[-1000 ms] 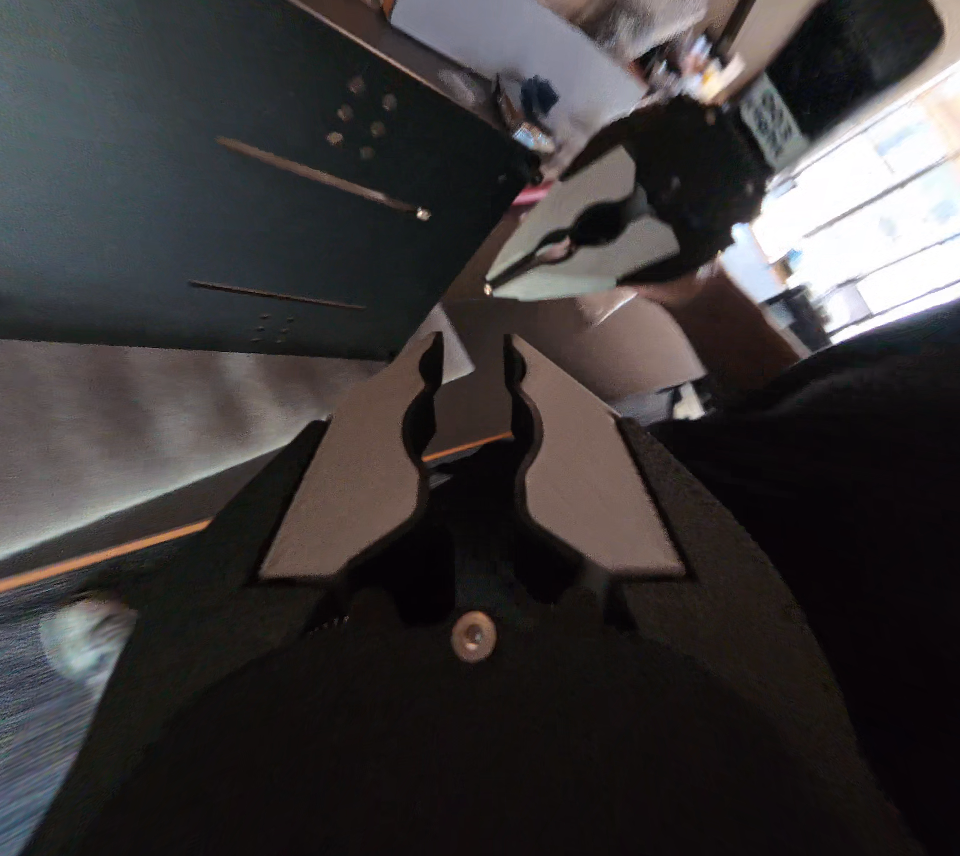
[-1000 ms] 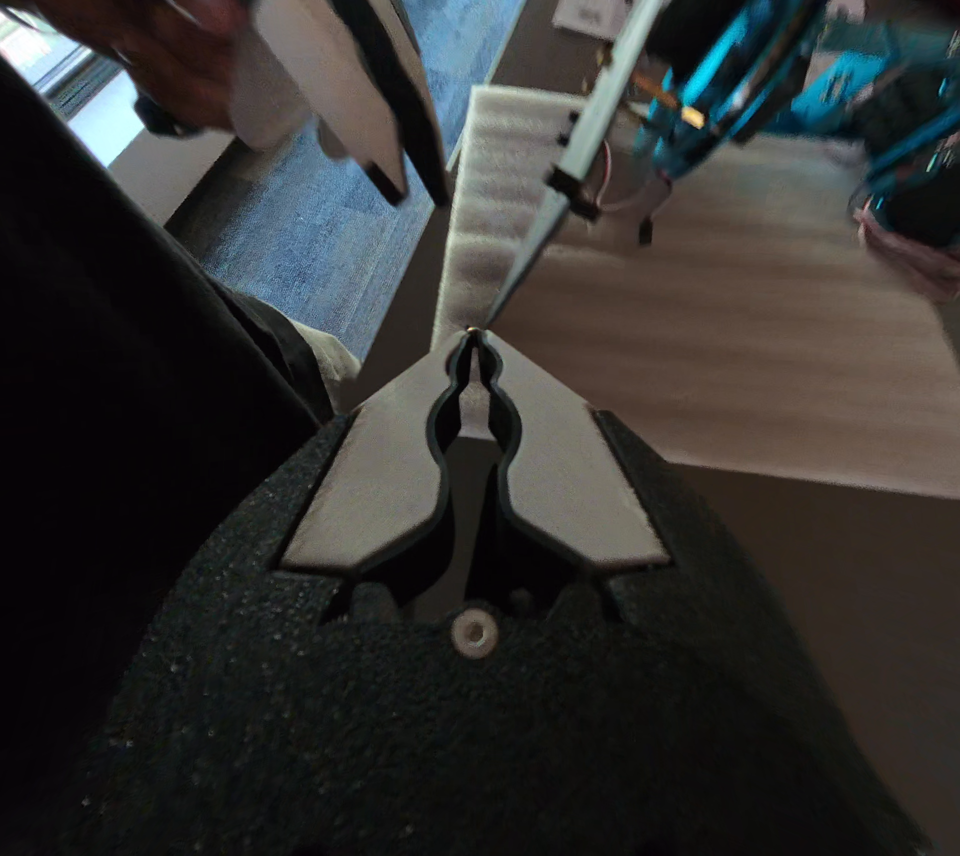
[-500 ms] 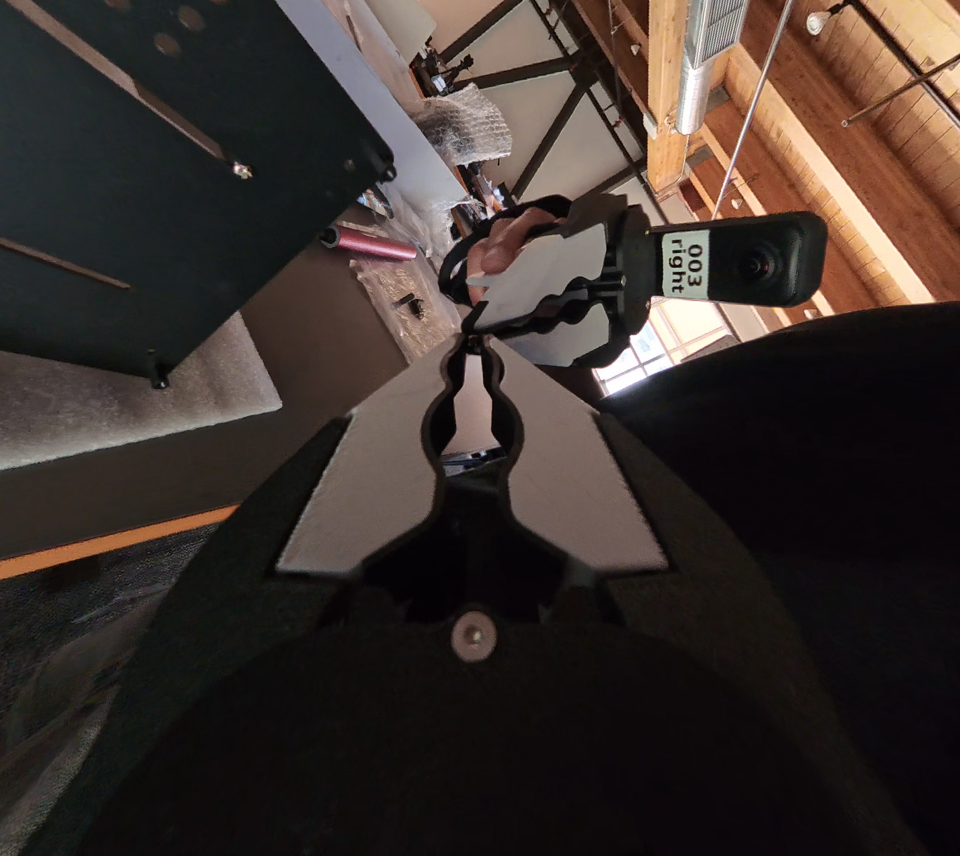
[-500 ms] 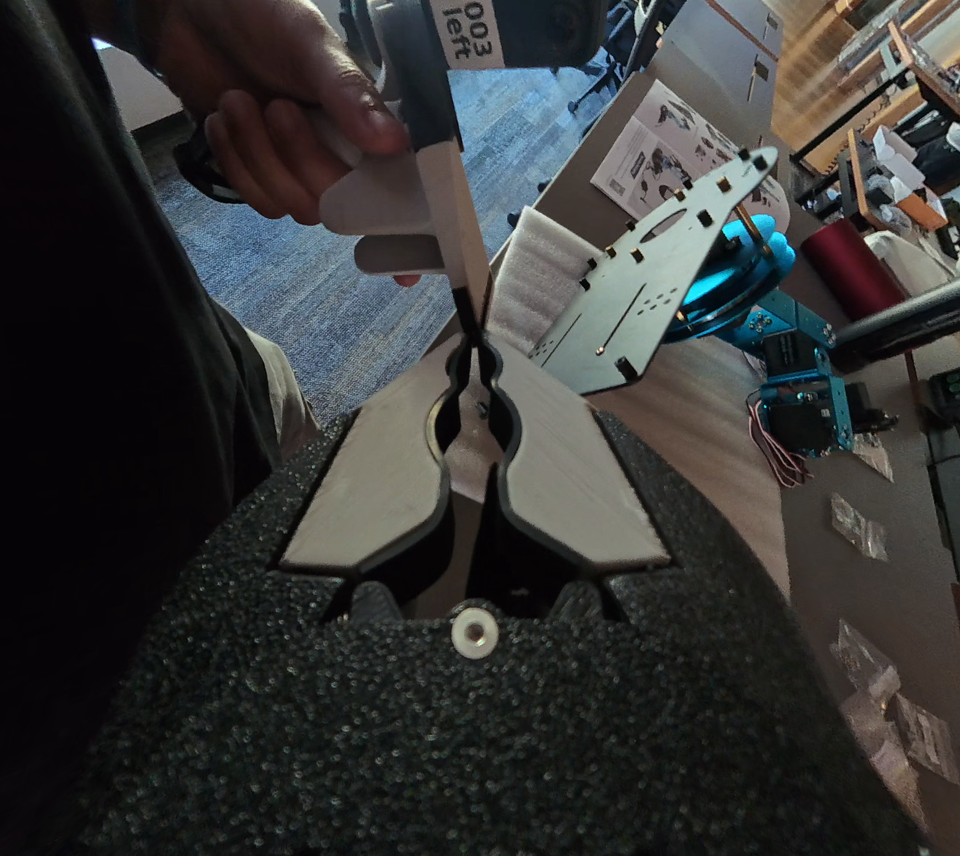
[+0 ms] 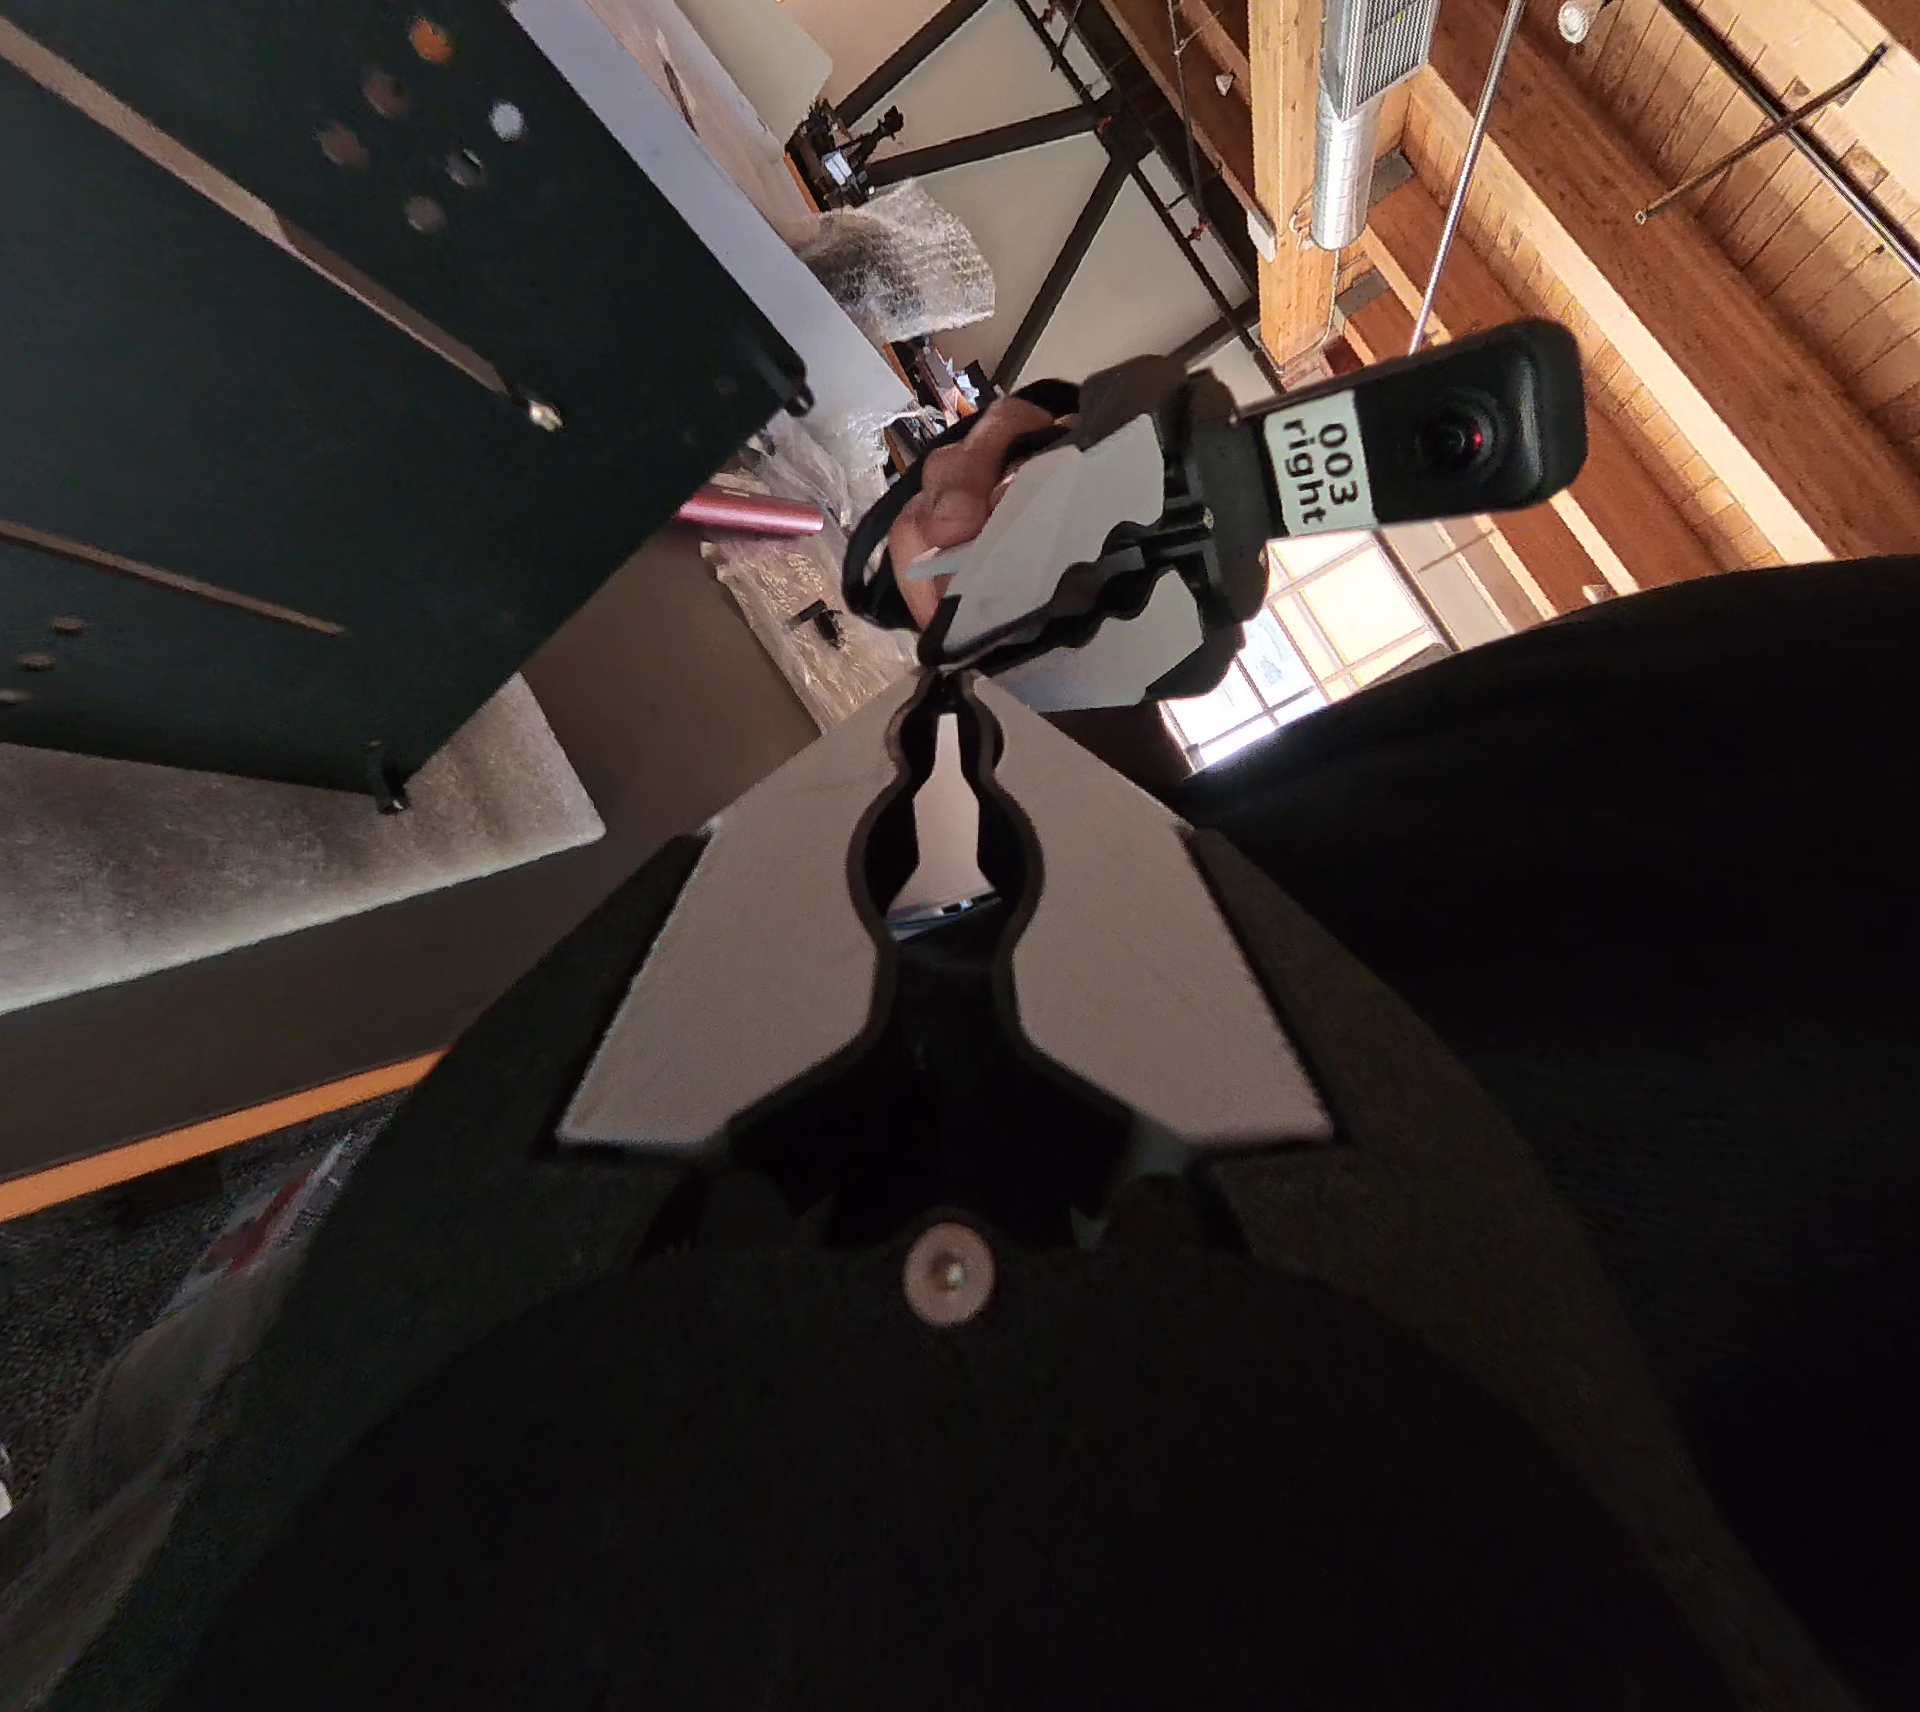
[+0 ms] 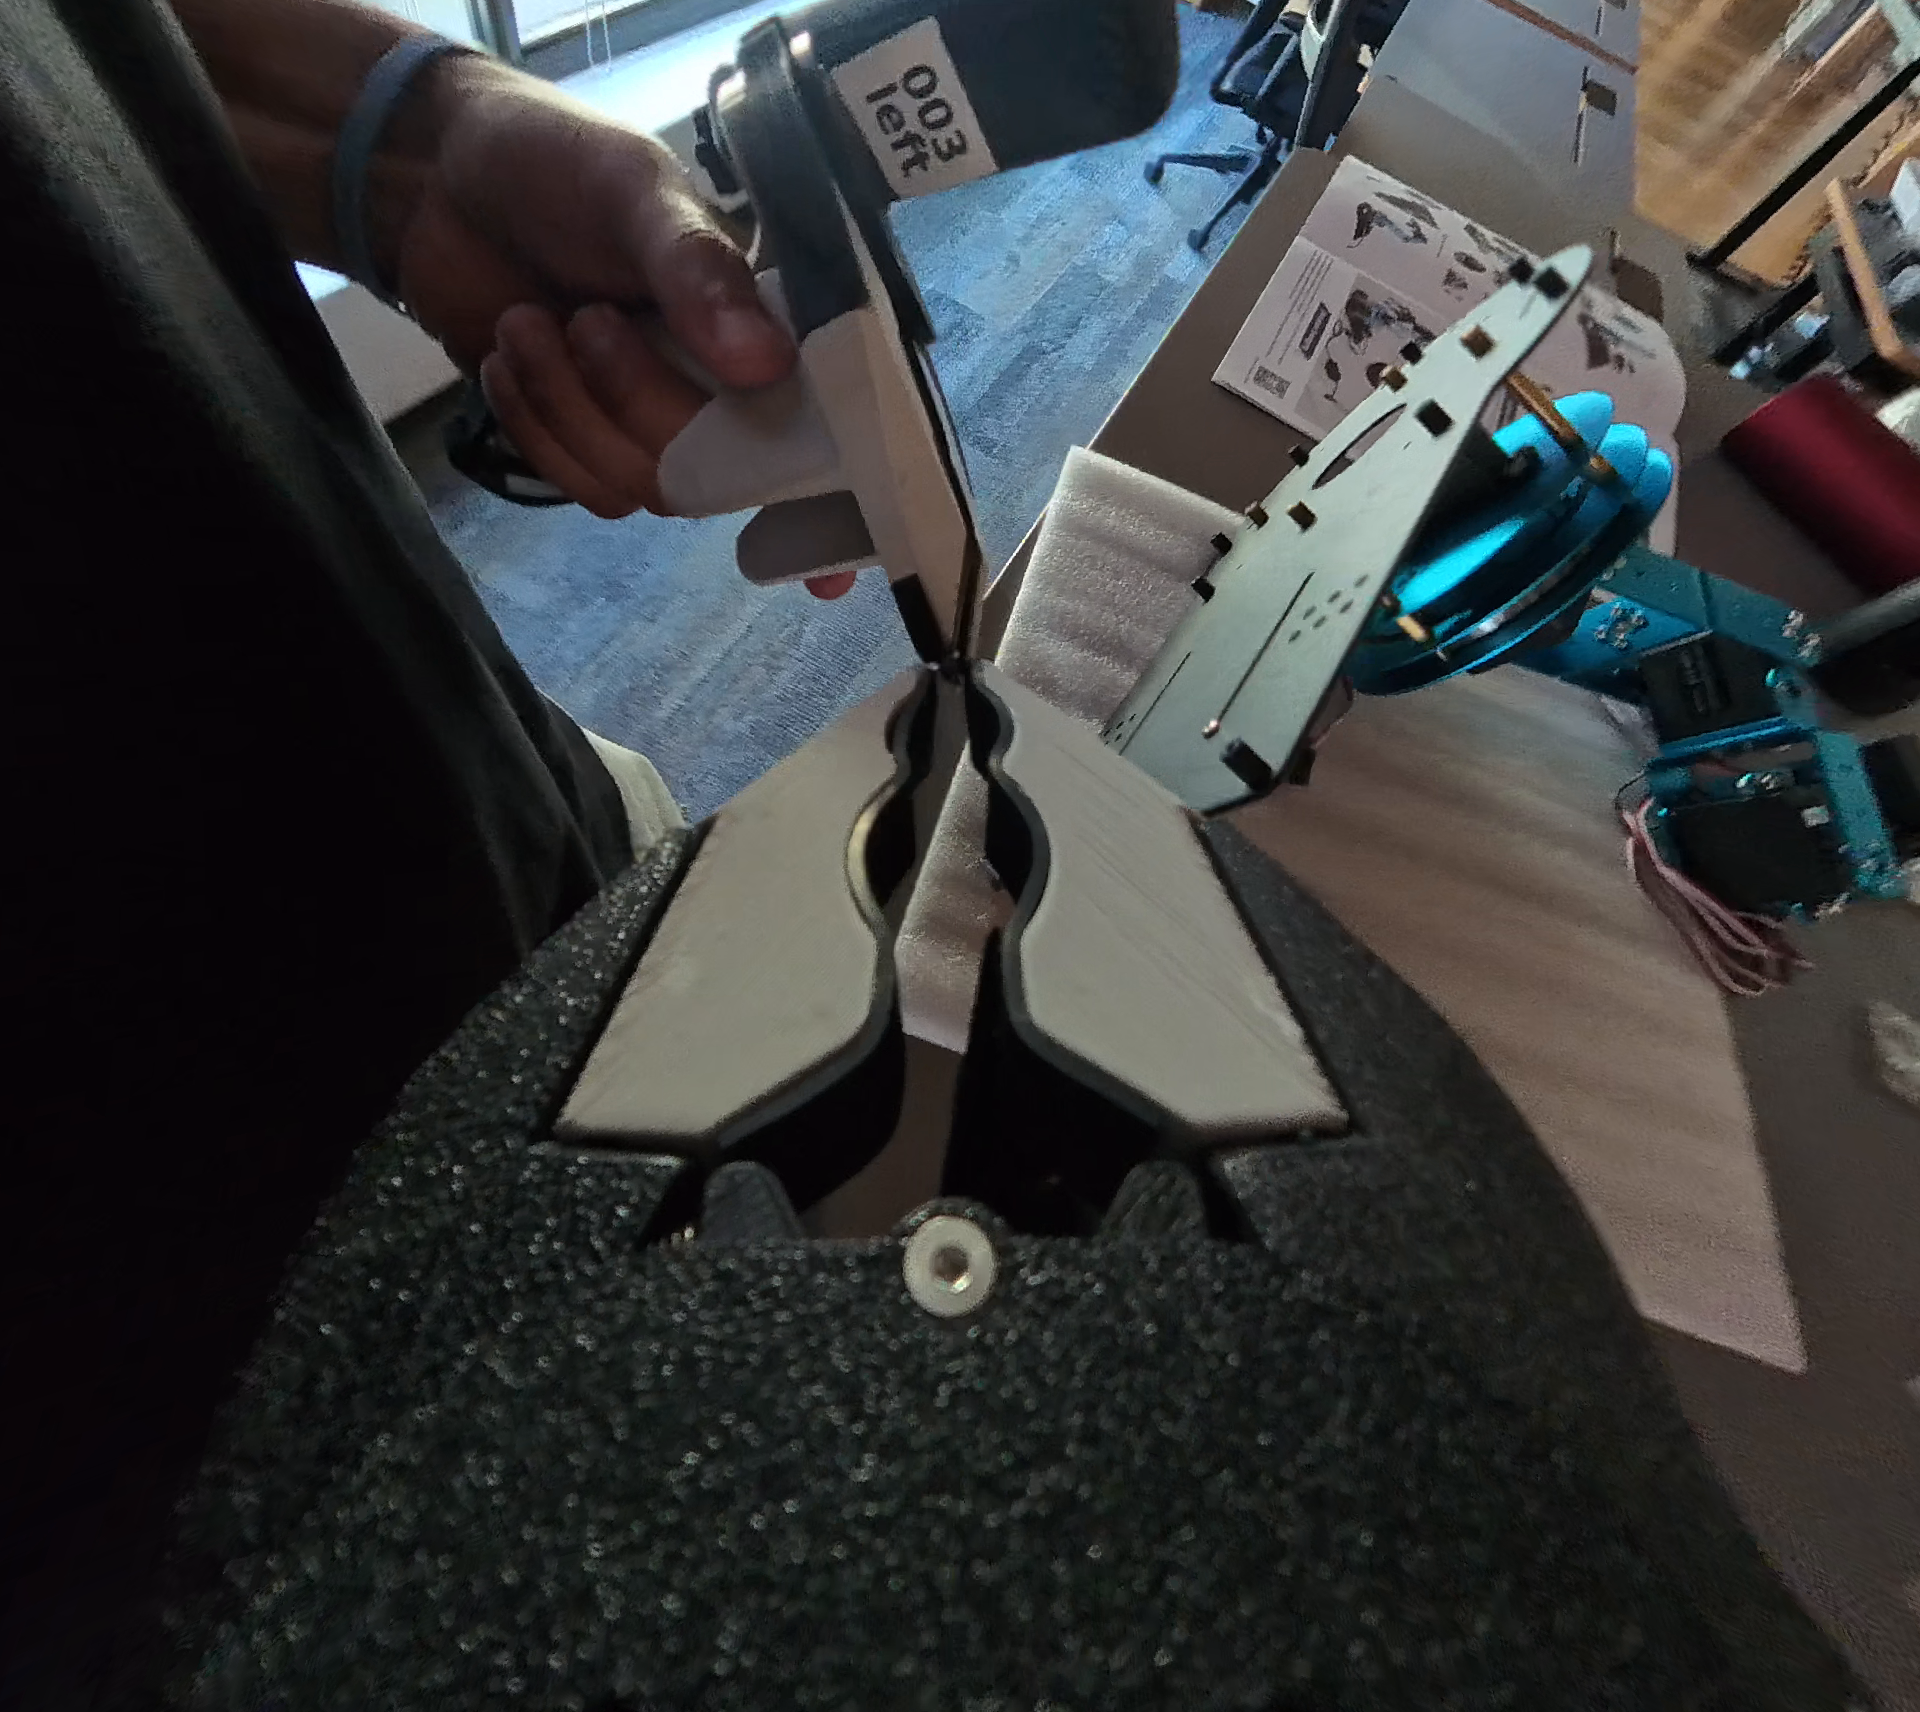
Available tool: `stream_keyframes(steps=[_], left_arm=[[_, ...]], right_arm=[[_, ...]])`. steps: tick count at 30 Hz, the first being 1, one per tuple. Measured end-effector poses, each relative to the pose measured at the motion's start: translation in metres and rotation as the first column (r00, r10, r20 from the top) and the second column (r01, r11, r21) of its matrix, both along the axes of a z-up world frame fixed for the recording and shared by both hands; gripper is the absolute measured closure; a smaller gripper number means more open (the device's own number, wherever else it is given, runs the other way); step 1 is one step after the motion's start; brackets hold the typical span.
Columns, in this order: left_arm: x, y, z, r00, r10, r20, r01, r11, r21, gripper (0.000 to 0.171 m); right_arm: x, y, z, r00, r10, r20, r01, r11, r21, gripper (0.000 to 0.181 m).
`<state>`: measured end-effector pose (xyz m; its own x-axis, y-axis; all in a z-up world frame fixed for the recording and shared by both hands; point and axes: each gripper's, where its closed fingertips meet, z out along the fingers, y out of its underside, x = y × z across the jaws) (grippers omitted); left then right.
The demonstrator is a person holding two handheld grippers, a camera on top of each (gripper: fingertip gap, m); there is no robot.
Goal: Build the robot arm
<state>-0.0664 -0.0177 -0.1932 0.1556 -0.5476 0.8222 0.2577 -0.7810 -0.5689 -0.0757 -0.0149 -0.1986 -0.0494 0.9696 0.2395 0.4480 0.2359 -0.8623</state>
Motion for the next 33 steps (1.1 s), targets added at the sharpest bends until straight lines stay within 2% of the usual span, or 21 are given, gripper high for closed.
stream_keyframes(steps=[4,7,10,12,17,33], left_arm=[[-0.008,0.016,-0.005,0.998,0.052,-0.040,-0.050,0.998,0.050,0.171],[-0.024,0.037,-0.015,0.981,0.158,-0.110,-0.144,0.982,0.124,0.171],[-0.053,0.063,-0.020,0.923,0.332,-0.194,-0.273,0.921,0.277,0.171],[-0.070,0.079,-0.023,0.885,0.407,-0.227,-0.319,0.884,0.341,0.171],[-0.075,0.097,-0.020,0.891,0.412,-0.191,-0.316,0.865,0.389,0.171],[-0.070,0.102,-0.022,0.887,0.410,-0.211,-0.285,0.847,0.448,0.171]], right_arm=[[0.012,0.014,0.004,0.995,-0.077,-0.057,0.069,0.990,-0.123,0.171],[0.038,0.028,0.008,0.977,-0.193,-0.088,0.172,0.963,-0.205,0.172],[0.076,0.039,0.007,0.943,-0.316,-0.101,0.272,0.911,-0.310,0.172],[0.100,0.044,-0.002,0.921,-0.382,-0.074,0.336,0.875,-0.348,0.171],[0.127,0.046,-0.017,0.898,-0.441,-0.018,0.398,0.827,-0.398,0.171],[0.112,0.047,-0.030,0.924,-0.380,0.038,0.358,0.829,-0.430,0.170]])
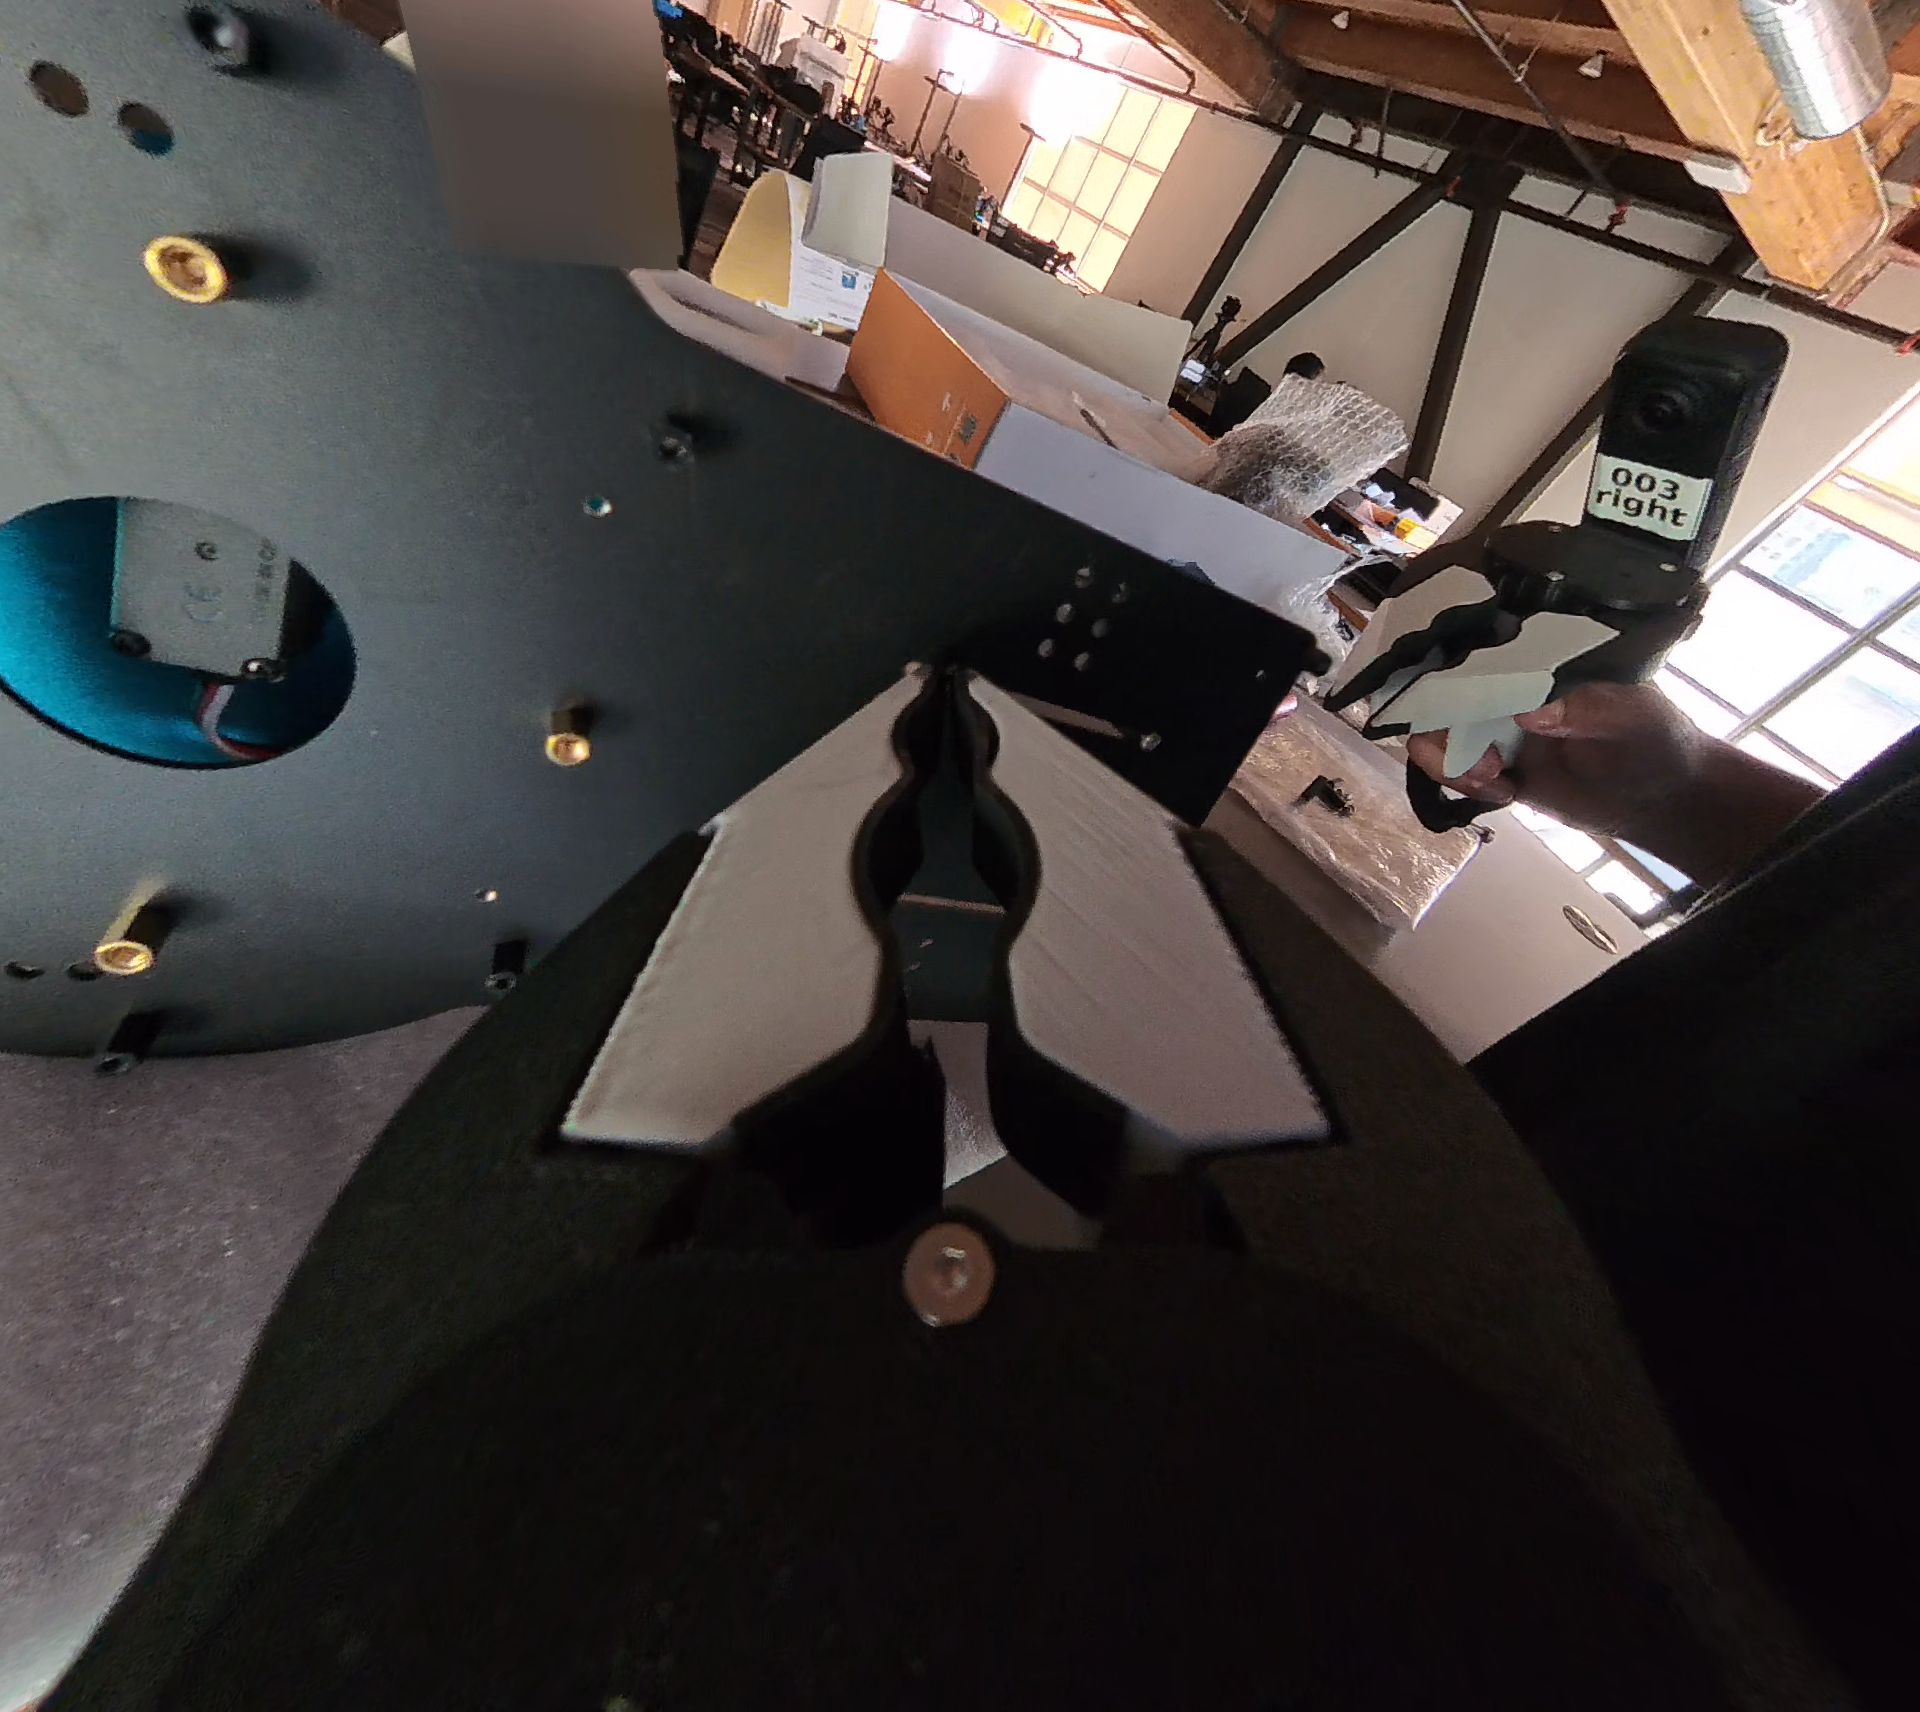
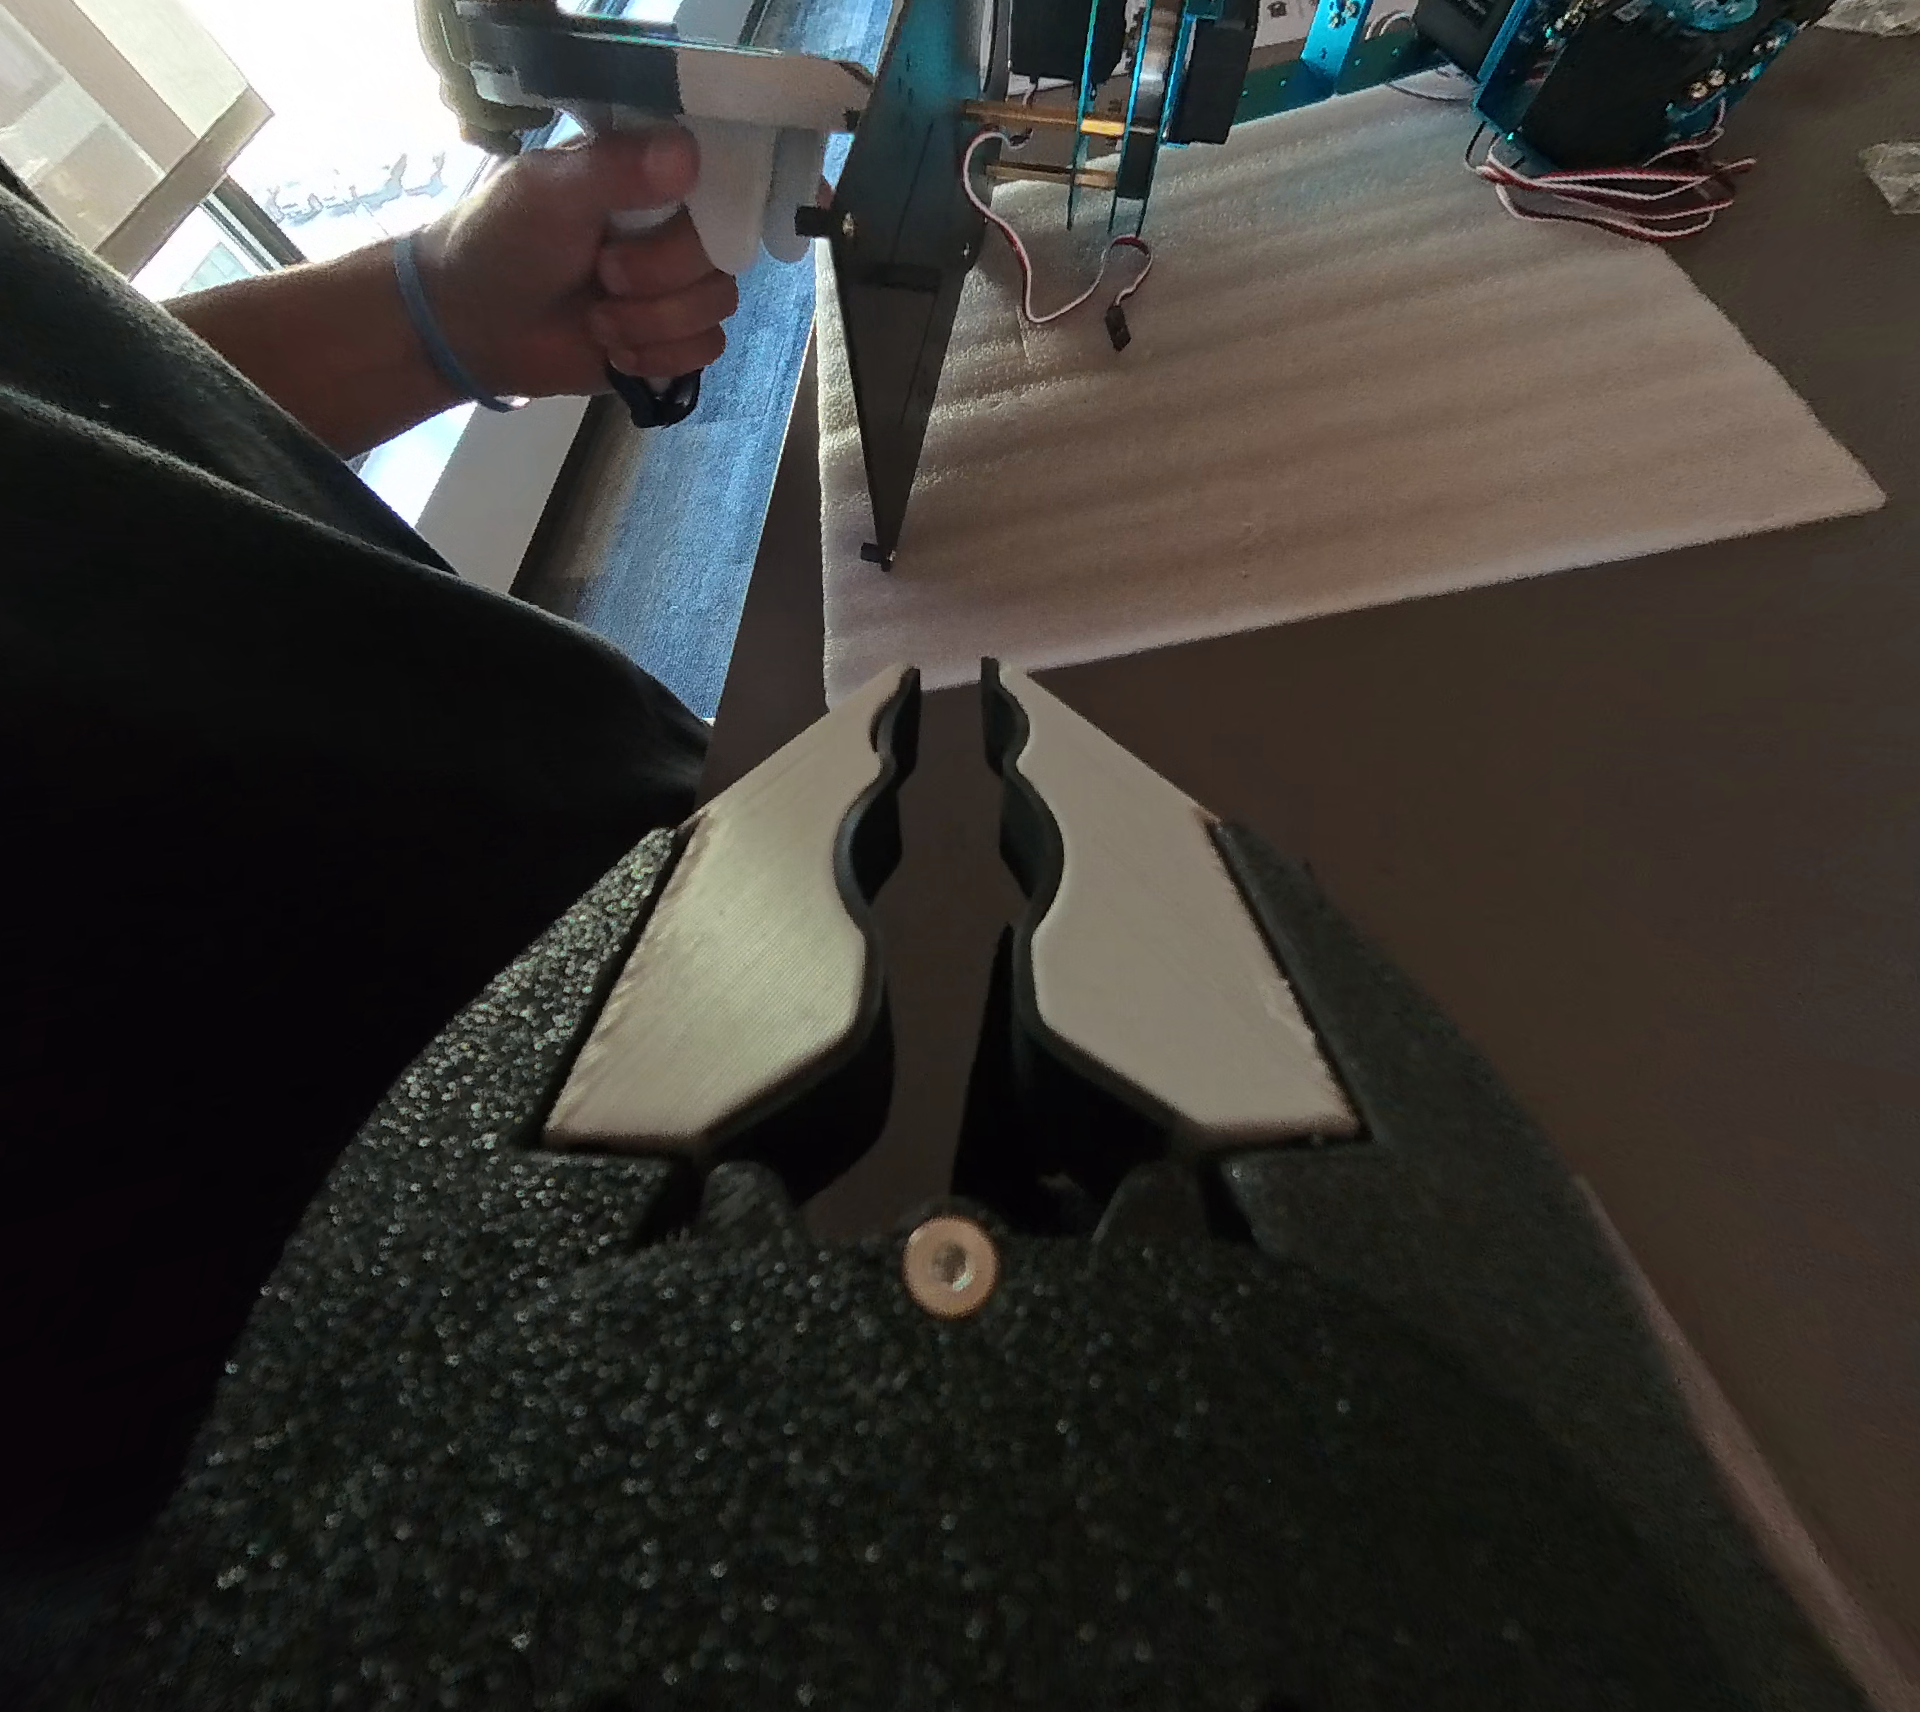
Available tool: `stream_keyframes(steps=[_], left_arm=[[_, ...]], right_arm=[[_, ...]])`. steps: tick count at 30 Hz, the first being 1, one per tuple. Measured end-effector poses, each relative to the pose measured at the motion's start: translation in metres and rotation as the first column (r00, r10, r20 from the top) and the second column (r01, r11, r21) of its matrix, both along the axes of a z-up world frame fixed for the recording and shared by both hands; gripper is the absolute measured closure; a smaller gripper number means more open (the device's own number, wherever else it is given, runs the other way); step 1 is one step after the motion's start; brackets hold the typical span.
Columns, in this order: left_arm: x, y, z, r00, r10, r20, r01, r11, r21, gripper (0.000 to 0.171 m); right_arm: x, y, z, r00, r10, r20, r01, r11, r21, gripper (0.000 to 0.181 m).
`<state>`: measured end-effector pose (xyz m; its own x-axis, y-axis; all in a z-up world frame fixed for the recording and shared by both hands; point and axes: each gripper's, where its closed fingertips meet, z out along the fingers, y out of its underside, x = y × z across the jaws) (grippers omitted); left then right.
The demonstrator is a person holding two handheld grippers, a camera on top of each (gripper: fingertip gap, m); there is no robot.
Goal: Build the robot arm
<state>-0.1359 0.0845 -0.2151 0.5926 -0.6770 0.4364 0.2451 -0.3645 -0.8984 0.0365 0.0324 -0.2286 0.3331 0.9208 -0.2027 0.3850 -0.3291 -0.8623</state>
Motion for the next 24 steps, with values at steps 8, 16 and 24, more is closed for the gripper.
stream_keyframes(steps=[8,16,24], left_arm=[[0.001,0.004,-0.002,0.999,0.029,-0.038,-0.028,0.999,0.021,0.171],[-0.005,0.008,-0.003,0.961,0.242,-0.135,-0.237,0.970,0.053,0.171],[-0.012,0.010,-0.005,0.904,0.399,-0.153,-0.397,0.917,0.045,0.155]], right_arm=[[0.002,0.002,-0.005,1.000,0.003,0.021,-0.002,1.000,-0.023,0.170],[0.011,0.004,-0.008,0.999,-0.026,0.045,0.028,0.998,-0.047,0.170],[0.031,0.008,-0.011,0.993,-0.083,0.087,0.088,0.994,-0.058,0.169]])
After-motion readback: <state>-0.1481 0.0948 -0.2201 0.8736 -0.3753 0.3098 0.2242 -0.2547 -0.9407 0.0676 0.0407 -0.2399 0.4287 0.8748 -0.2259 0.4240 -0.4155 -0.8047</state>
